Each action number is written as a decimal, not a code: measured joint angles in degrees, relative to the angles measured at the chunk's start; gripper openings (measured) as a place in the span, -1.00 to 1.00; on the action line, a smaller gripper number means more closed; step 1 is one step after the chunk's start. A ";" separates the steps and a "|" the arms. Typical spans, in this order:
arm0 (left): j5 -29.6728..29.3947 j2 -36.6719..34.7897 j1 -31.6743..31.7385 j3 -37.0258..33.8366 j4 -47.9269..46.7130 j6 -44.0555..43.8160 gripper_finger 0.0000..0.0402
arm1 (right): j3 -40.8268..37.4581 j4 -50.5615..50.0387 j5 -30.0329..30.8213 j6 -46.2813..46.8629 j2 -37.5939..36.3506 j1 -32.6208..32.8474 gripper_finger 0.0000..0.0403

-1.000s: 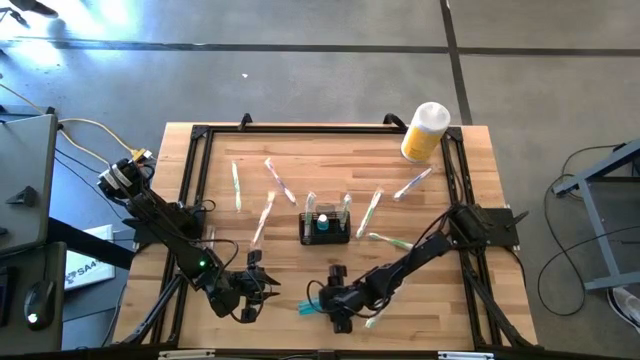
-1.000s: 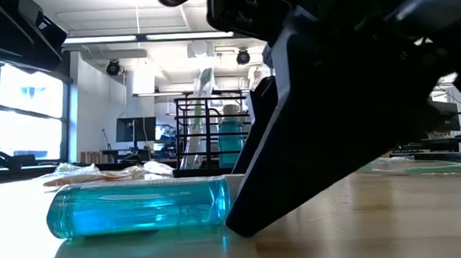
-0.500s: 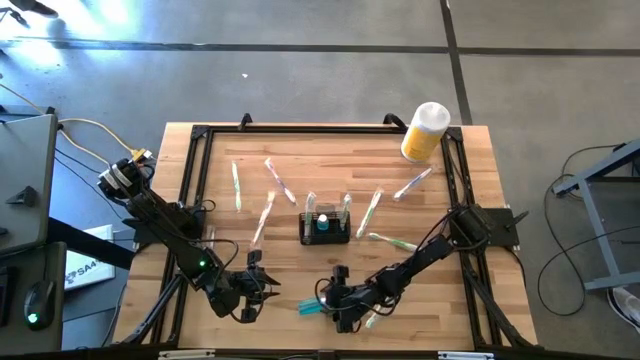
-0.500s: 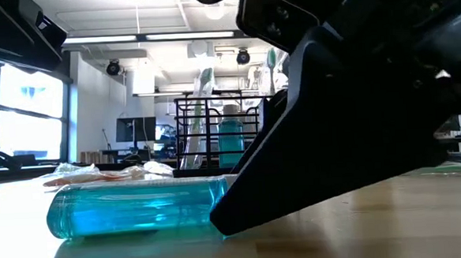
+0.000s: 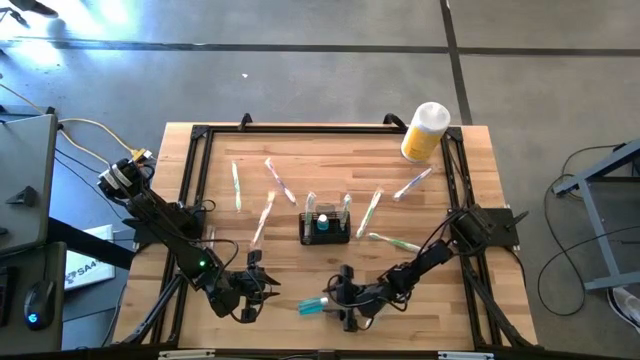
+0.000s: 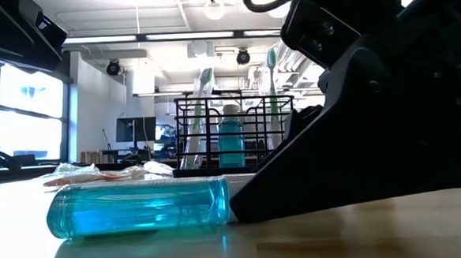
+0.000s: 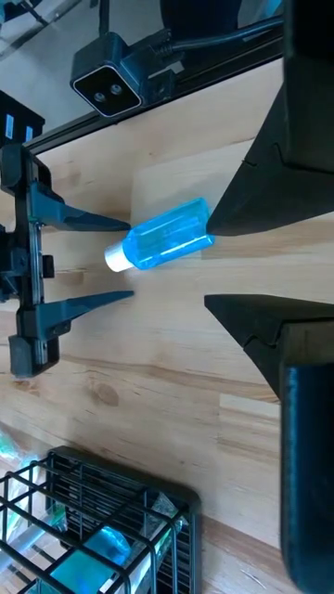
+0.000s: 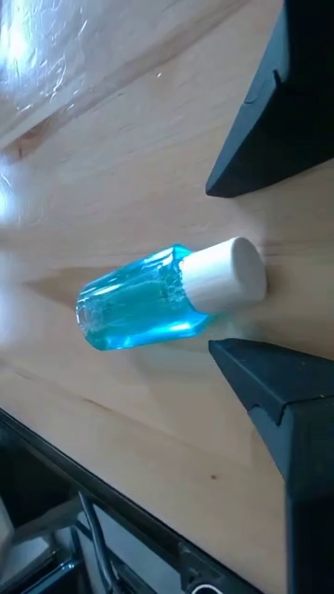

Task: Pick & Place toothbrushing station
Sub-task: Put the blue mouthwash into the black mesh organizer

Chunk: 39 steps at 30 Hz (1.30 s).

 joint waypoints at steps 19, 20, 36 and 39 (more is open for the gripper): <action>-0.02 0.00 0.02 0.00 1.20 0.00 -0.47 | 0.17 14.17 0.48 -1.46 7.45 -0.71 0.28; -0.02 -0.02 0.02 0.00 1.20 0.02 -0.47 | 0.13 14.38 0.41 -1.39 7.63 -0.71 0.28; -0.02 -0.02 0.13 0.00 1.31 0.59 -0.47 | 0.11 13.43 0.21 -0.46 7.65 0.71 0.28; -0.02 -0.02 0.13 0.00 1.31 0.61 -0.47 | 0.10 13.41 0.19 -0.33 7.65 0.71 0.23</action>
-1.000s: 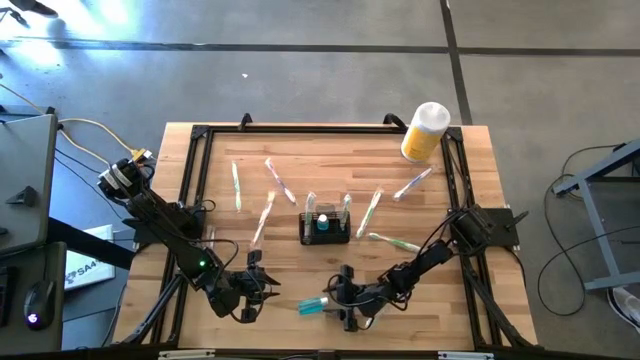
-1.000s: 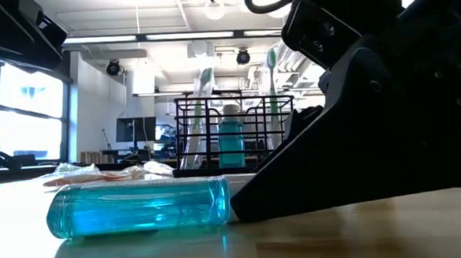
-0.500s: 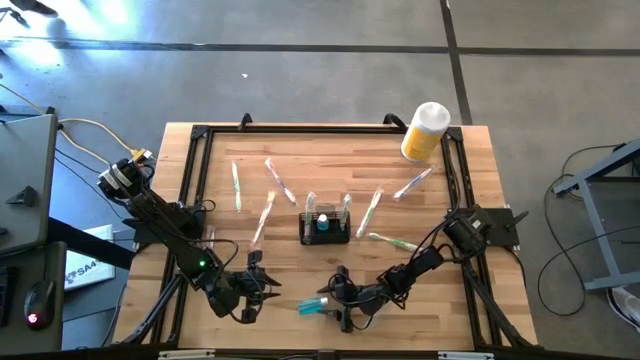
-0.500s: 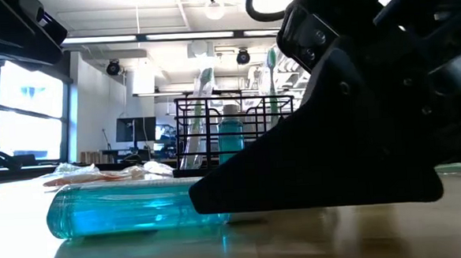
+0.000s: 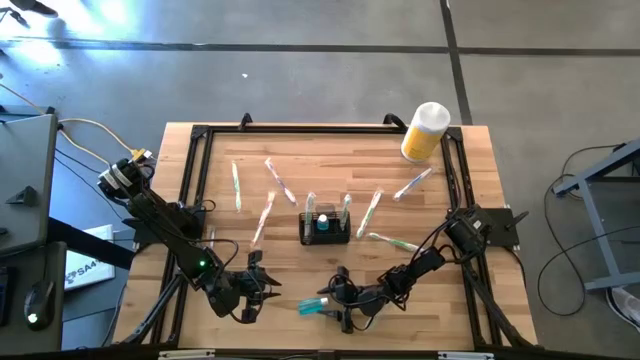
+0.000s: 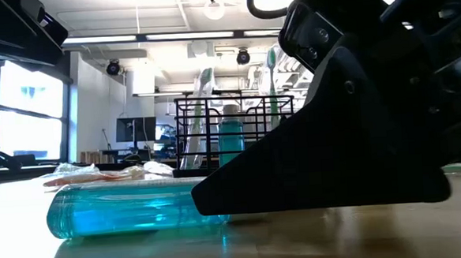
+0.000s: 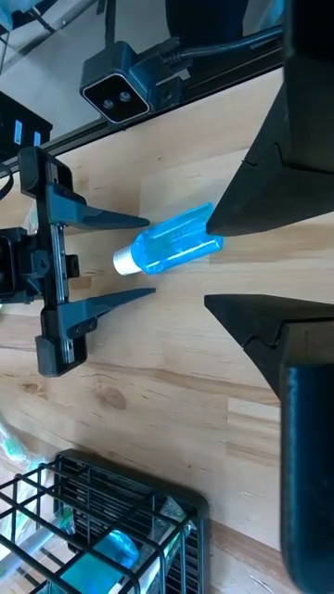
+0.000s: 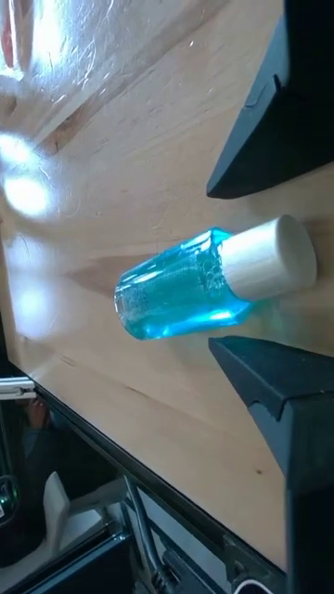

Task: Pick & Place toothbrushing station
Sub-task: Put the blue mouthwash into the black mesh organizer

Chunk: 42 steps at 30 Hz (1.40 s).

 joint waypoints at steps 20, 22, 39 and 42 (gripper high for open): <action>0.01 0.00 0.00 0.00 0.00 0.00 -0.47 | -0.01 -0.84 -1.01 -0.13 -0.04 0.11 -0.57; 0.02 0.00 0.00 0.00 0.00 0.00 -0.47 | -0.03 -1.27 -1.31 0.11 -0.65 0.07 -0.57; 1.60 0.00 0.00 -0.02 0.00 1.52 -0.47 | 5.85 -49.69 -4.15 4.11 -29.56 0.98 -0.57; 1.57 0.00 0.00 -0.02 0.00 2.84 -0.47 | 11.97 -62.95 -4.02 3.91 -31.86 0.42 -0.57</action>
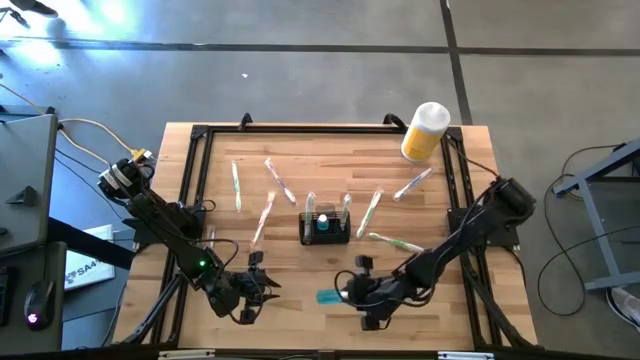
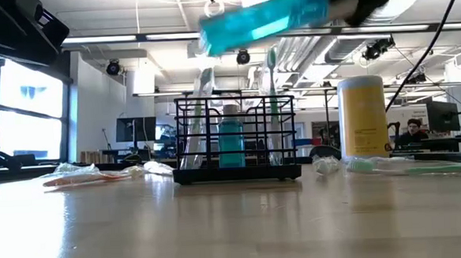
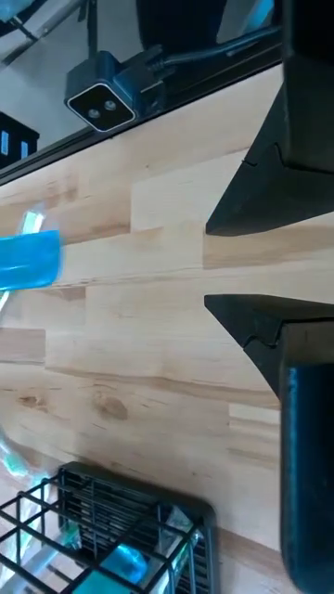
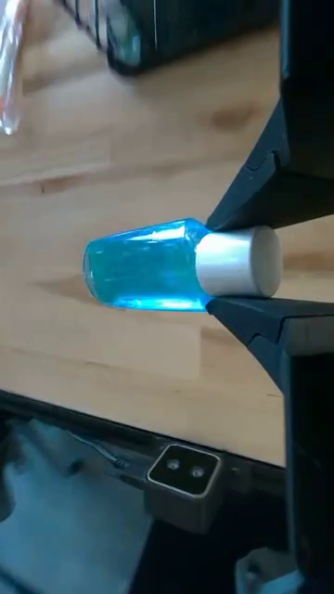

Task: Pick & Place toothbrushing station
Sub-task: Put the blue mouthwash into the black mesh organizer

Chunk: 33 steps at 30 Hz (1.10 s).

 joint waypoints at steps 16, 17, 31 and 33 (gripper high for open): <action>1.05 0.00 0.07 0.01 -0.04 14.01 -0.47 | 22.56 -37.42 -3.13 -8.35 -0.32 -9.54 -0.57; 1.09 0.00 0.07 0.01 -0.02 15.21 -0.47 | 23.16 -38.16 -3.15 -9.79 -0.32 -10.27 -0.57; 15.27 0.00 11.60 0.01 -1.17 21.54 -0.47 | 25.48 -41.97 8.20 -48.38 -0.36 -14.43 -0.57; 18.16 0.00 13.68 0.00 -1.68 20.56 -0.47 | 25.46 -41.68 9.10 -56.01 -0.36 -14.74 -0.57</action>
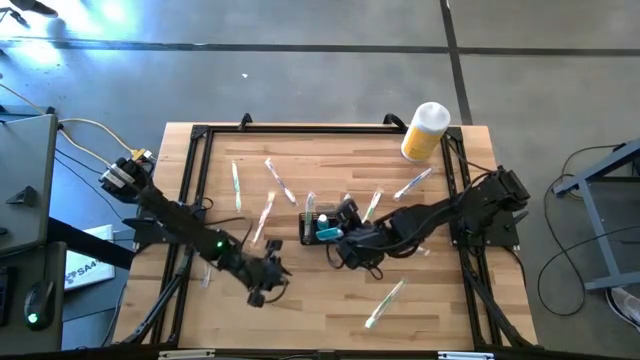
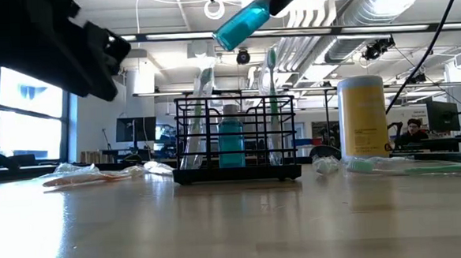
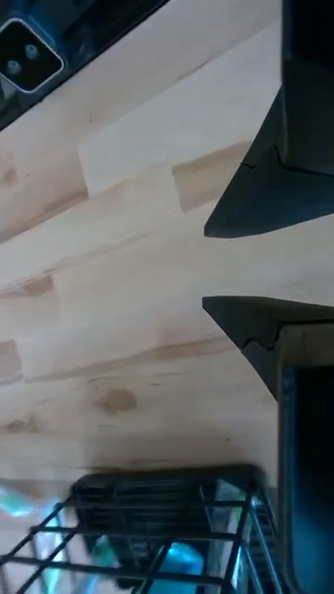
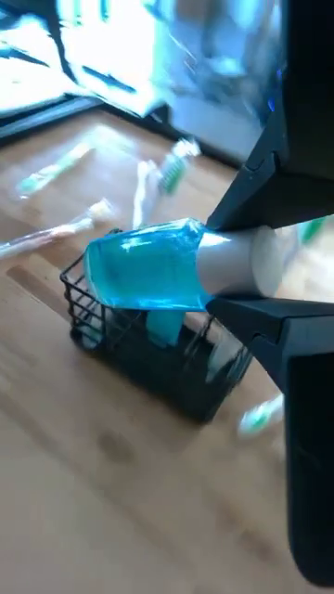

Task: Pick & Place toothbrushing station
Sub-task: Put the blue mouthwash into the black mesh organizer

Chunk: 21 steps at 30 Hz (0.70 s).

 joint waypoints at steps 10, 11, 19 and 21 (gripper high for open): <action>7.48 0.00 1.76 0.00 0.22 -0.76 -0.47 | 0.07 2.92 0.30 -22.28 2.21 -2.80 -0.57; 7.52 0.00 1.50 0.00 0.25 -1.44 -0.47 | 0.13 2.93 0.78 -24.31 2.72 -3.03 -0.57; 4.15 -0.02 -1.44 0.00 1.88 -4.29 -0.47 | 0.02 2.84 2.49 -35.52 7.48 -3.63 -0.57; 3.77 -0.02 -1.46 0.00 2.21 -4.69 -0.47 | 0.00 2.36 2.37 -36.70 7.65 -3.67 -0.57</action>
